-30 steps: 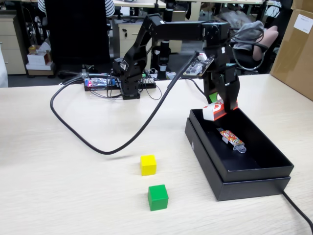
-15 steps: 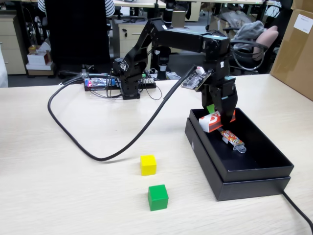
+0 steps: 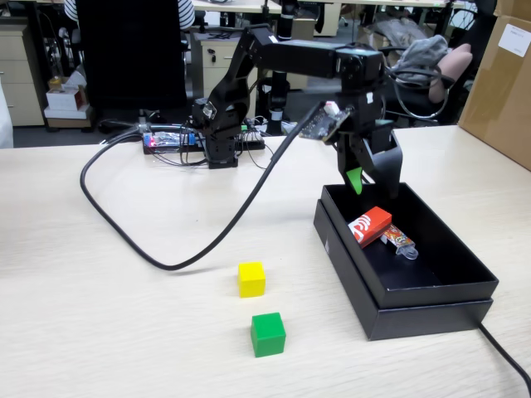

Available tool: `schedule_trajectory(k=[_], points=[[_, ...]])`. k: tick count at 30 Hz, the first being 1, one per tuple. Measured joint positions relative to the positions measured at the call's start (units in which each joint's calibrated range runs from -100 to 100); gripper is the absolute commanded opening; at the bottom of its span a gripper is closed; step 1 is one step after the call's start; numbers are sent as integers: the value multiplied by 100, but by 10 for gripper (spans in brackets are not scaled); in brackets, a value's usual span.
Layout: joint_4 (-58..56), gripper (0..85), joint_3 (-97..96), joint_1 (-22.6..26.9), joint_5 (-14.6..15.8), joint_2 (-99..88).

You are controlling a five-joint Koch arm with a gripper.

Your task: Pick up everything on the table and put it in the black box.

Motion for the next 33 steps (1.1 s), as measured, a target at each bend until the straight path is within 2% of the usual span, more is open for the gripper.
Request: schedule_trajectory(k=[2,5,7,17,23,33], points=[[0,307,-27,-59,0,-519],[0,379,-164,-249,-34,-1140],[8,387,-283,-488,-107,-1406],[99,441,-1644,-1485,-537,-1457],[164,441,-2082,-1670,-650,-937],[559,440,-1671,-1792,-664,405]])
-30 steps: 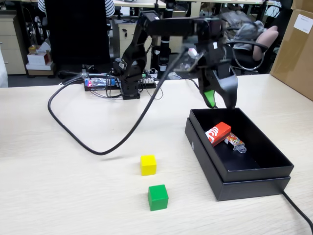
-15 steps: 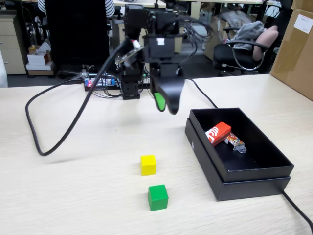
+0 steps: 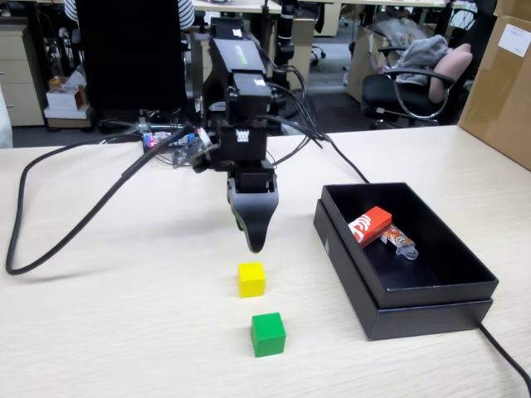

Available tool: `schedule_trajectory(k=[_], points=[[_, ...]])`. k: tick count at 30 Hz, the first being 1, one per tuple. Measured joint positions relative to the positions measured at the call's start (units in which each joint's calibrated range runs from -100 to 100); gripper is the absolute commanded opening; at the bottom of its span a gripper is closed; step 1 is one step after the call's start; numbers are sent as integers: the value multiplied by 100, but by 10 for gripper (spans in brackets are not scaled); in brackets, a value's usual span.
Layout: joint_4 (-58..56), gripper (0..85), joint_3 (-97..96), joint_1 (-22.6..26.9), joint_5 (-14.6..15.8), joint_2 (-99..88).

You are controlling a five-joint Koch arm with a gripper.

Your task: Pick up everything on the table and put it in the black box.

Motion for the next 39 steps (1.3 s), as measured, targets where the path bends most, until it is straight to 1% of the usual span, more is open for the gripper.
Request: schedule_trajectory(k=[12,23,27,37,39], points=[[0,437,1142,-73,-29,1533],[0,432,1534,-34,-54,2115],[0,398,1644,-10,-54,2331],[0,396,1826,0,-63,2660],[0,336,1909,-10,-68,2723]])
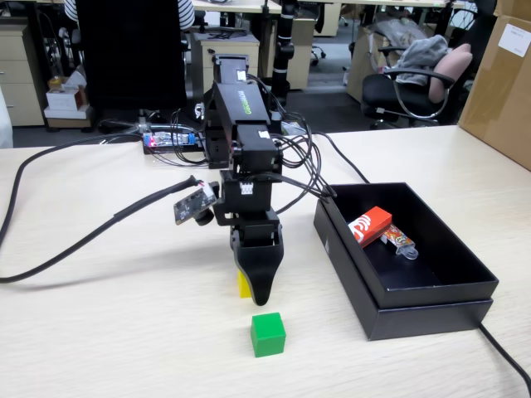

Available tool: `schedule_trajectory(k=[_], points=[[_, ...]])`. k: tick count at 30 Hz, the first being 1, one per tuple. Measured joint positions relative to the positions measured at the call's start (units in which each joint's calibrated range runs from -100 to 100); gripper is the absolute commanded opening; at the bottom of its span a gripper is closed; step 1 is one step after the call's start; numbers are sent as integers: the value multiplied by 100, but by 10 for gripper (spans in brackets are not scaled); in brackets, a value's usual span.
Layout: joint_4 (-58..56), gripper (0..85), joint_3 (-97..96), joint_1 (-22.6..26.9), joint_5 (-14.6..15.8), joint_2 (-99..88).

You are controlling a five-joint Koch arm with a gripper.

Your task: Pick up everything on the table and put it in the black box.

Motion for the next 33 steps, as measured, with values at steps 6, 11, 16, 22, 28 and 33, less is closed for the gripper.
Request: schedule_trajectory(k=[6,11,16,22,28,33], points=[[90,180,0,-15,-24,38],[189,24,0,-24,-39,38],[164,24,-393,-34,-49,-355],[-74,24,-1699,274,10,-2609],[-214,25,-2274,703,142,-4433],[-214,25,-2274,1148,239,-5066]])
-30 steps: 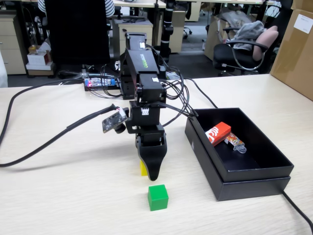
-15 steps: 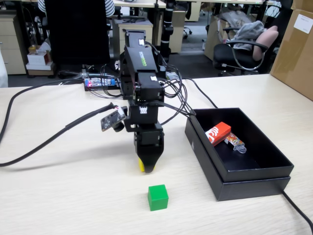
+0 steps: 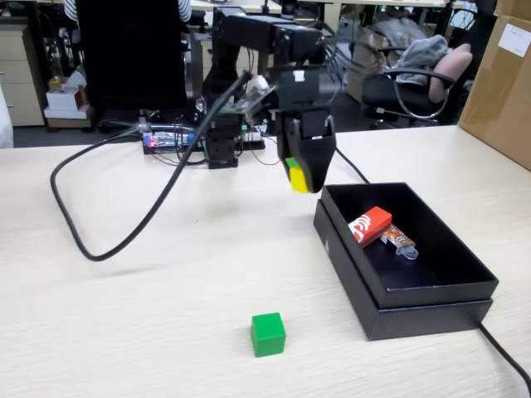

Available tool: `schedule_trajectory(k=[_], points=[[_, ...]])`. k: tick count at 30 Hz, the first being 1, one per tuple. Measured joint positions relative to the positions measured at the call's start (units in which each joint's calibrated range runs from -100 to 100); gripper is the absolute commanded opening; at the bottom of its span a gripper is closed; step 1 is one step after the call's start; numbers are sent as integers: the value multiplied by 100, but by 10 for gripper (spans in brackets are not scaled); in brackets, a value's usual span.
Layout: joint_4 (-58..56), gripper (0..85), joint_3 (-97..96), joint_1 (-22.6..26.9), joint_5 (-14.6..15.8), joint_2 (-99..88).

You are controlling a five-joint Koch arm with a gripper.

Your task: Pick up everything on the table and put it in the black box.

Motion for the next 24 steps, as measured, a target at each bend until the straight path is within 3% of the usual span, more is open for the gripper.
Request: schedule_trajectory(k=[11,22,24], points=[[-16,24,1817,664,137,1064],[-8,32,1845,684,342,2812],[-8,98,1845,669,342,2875]])
